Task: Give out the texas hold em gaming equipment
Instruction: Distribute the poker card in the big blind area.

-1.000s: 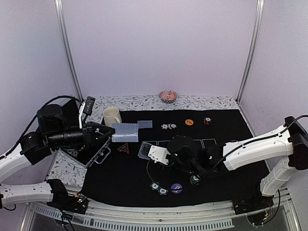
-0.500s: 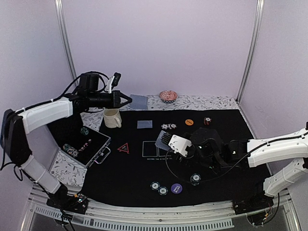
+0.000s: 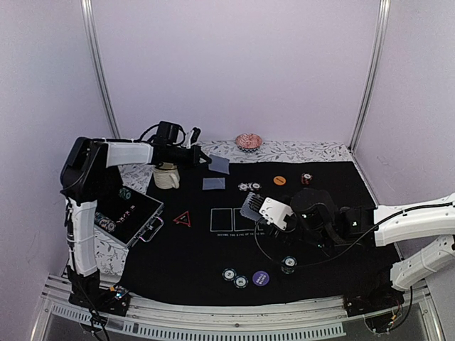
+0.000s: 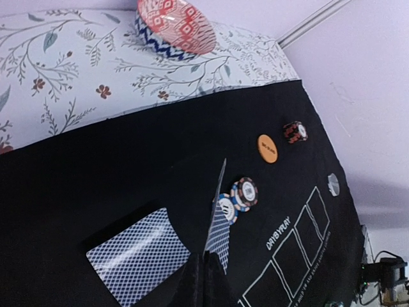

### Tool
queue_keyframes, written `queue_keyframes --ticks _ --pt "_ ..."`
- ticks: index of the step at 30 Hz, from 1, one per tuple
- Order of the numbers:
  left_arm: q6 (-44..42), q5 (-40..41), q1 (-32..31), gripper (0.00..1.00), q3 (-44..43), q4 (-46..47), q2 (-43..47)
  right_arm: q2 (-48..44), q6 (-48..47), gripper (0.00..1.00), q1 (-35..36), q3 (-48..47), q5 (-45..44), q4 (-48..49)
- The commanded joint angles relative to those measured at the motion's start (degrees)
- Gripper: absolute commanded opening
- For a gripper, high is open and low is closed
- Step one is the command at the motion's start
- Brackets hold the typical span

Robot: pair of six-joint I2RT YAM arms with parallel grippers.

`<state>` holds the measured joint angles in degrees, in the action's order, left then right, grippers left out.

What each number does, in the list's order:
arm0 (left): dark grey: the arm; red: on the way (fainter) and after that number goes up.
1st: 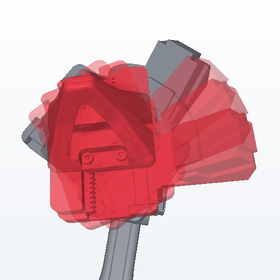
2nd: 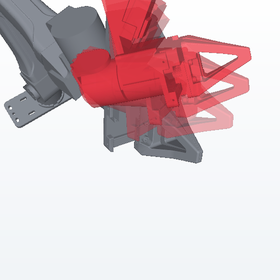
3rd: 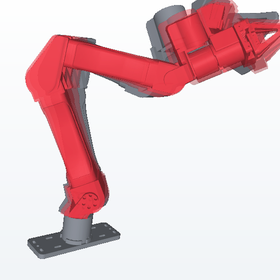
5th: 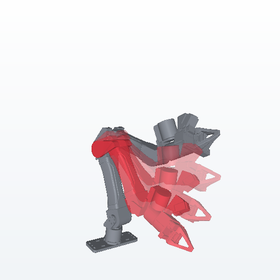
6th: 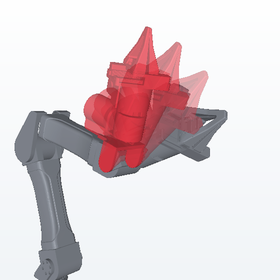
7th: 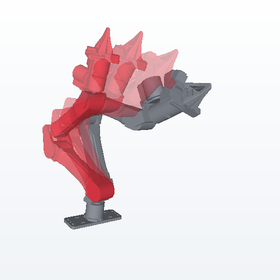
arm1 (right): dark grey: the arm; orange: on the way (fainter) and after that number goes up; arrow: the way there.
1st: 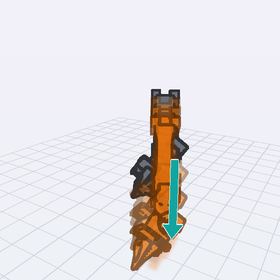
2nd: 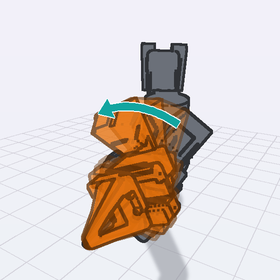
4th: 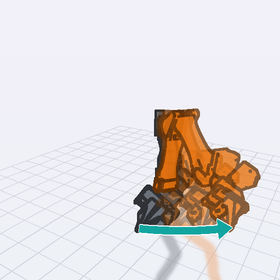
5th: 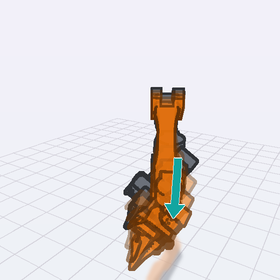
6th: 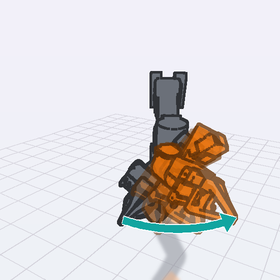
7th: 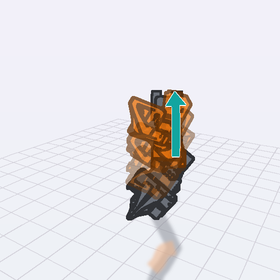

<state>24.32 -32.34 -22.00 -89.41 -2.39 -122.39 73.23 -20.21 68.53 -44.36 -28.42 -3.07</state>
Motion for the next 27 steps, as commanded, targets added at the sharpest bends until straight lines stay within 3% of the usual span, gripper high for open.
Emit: queue_keyframes --ticks 1,27 --pt "0.4 1.5 0.5 0.00 -3.1 -0.9 -3.7 -1.7 1.0 0.59 -0.5 0.9 -0.9 -0.5" --pt "2.2 3.0 0.6 0.00 0.9 1.6 -8.0 -3.3 1.0 0.59 -0.6 1.6 -1.1 -0.9"
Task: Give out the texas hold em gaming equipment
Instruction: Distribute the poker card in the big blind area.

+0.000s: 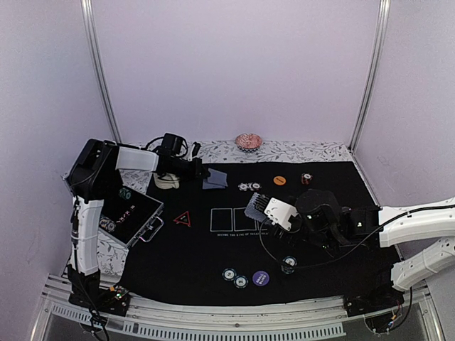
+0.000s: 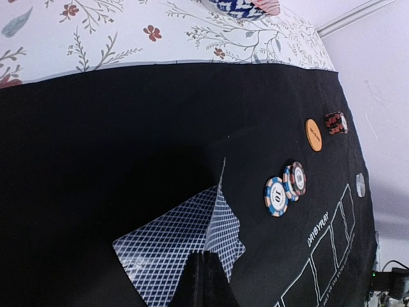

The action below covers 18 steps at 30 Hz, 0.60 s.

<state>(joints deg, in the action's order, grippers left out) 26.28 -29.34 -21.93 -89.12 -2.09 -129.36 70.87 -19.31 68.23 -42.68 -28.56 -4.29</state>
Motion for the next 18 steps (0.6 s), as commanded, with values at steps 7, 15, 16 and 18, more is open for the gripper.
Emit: queue_keyframes --ticks 7,15,16,18 --pt "-0.4 1.4 0.5 0.07 0.4 -0.1 -1.8 -1.1 0.1 0.59 -0.3 -0.1 -0.7 0.3" --pt "-1.1 4.3 0.3 0.34 0.1 -0.6 -0.3 -1.0 0.1 0.59 -0.2 -0.6 -0.4 -0.1" --pt "-1.4 4.7 0.3 0.37 0.1 -0.6 0.1 -1.1 0.2 0.59 -0.3 -0.6 -0.3 -0.2" --pt "-2.1 5.5 0.2 0.41 -0.3 -1.2 0.8 -0.9 0.3 0.59 -0.3 -0.8 -0.3 -0.4"
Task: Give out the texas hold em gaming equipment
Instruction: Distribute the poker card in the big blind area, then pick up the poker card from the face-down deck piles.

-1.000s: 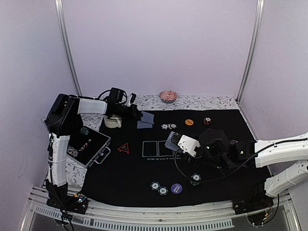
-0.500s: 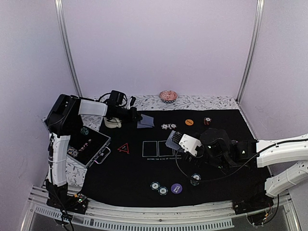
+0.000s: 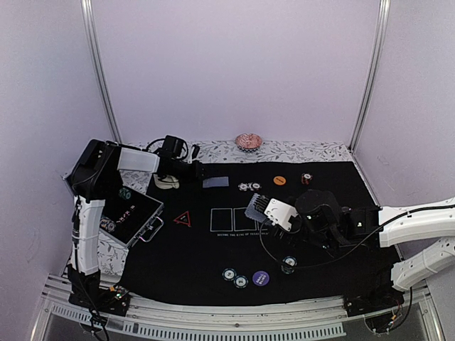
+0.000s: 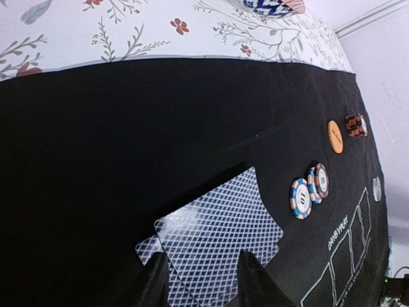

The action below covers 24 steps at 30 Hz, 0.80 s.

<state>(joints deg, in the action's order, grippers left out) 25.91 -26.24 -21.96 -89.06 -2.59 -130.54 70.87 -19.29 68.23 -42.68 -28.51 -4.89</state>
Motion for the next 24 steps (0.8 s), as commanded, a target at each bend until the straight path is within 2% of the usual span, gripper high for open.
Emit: queue_keyframes --ticks 1,5,8,15,19,24 --pt "-2.2 3.3 0.1 0.44 -0.5 -1.0 2.4 -0.9 0.3 0.59 -0.2 -0.9 -0.3 0.1" --pt "-2.9 7.9 -0.4 0.49 -0.2 -1.5 6.0 -0.8 0.5 0.59 -0.3 -1.4 0.2 -0.5" --pt "-3.3 10.4 -1.9 0.50 3.3 2.5 12.1 -0.8 0.7 0.59 -0.3 -2.1 0.6 -1.5" --pt "-10.2 16.5 -10.4 0.63 8.6 3.2 28.0 -1.1 1.5 0.58 -0.2 -3.3 1.1 -2.9" --pt "-10.0 12.6 -15.2 0.71 16.0 3.7 39.0 -1.0 2.1 0.57 -0.1 -4.6 1.7 -3.9" --pt "-5.1 4.8 -19.6 0.71 27.7 4.3 49.5 0.0 3.3 0.57 1.5 -6.2 2.8 -3.4"
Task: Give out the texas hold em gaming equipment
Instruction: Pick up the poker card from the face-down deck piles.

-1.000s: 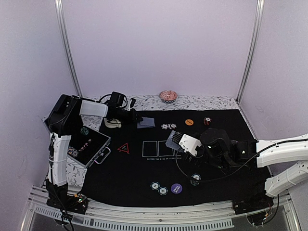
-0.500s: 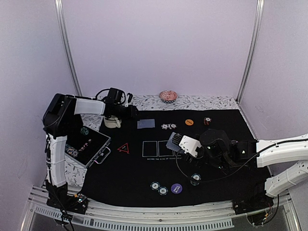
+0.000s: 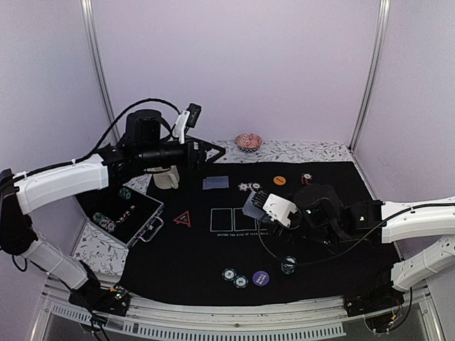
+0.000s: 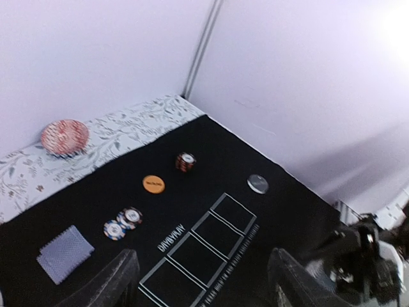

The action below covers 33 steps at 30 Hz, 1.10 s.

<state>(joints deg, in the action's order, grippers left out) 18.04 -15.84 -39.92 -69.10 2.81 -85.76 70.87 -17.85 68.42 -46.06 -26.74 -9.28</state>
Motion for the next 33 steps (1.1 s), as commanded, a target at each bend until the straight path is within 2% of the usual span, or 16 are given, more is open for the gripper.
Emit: queue_keyframes --ticks 1,5,8,14,20,24,33 --pt "3.9 -7.0 -2.5 0.71 9.6 -1.1 6.4 0.4 1.8 0.56 1.8 -3.0 0.9 1.4" --pt "6.9 -12.9 -6.2 0.77 15.7 -2.2 11.7 2.9 1.9 0.56 4.1 -4.0 0.6 3.5" --pt "7.7 -14.2 -9.3 0.96 19.2 -2.4 14.8 6.0 1.6 0.56 5.5 -5.2 0.5 4.6" --pt "7.9 -13.0 -12.4 0.98 22.8 -3.5 16.0 12.3 0.2 0.55 7.6 -9.6 0.6 6.3" --pt "5.4 -3.8 -12.7 0.88 23.0 -11.0 15.1 15.9 -0.9 0.55 8.6 -12.2 2.2 7.7" --pt "4.9 -2.1 -12.7 0.83 23.4 -11.2 14.9 16.7 -1.3 0.55 8.8 -12.7 3.1 8.8" --pt "3.4 1.4 -12.5 0.64 22.9 -15.4 16.5 15.3 -1.6 0.55 8.8 -10.9 1.8 9.0"
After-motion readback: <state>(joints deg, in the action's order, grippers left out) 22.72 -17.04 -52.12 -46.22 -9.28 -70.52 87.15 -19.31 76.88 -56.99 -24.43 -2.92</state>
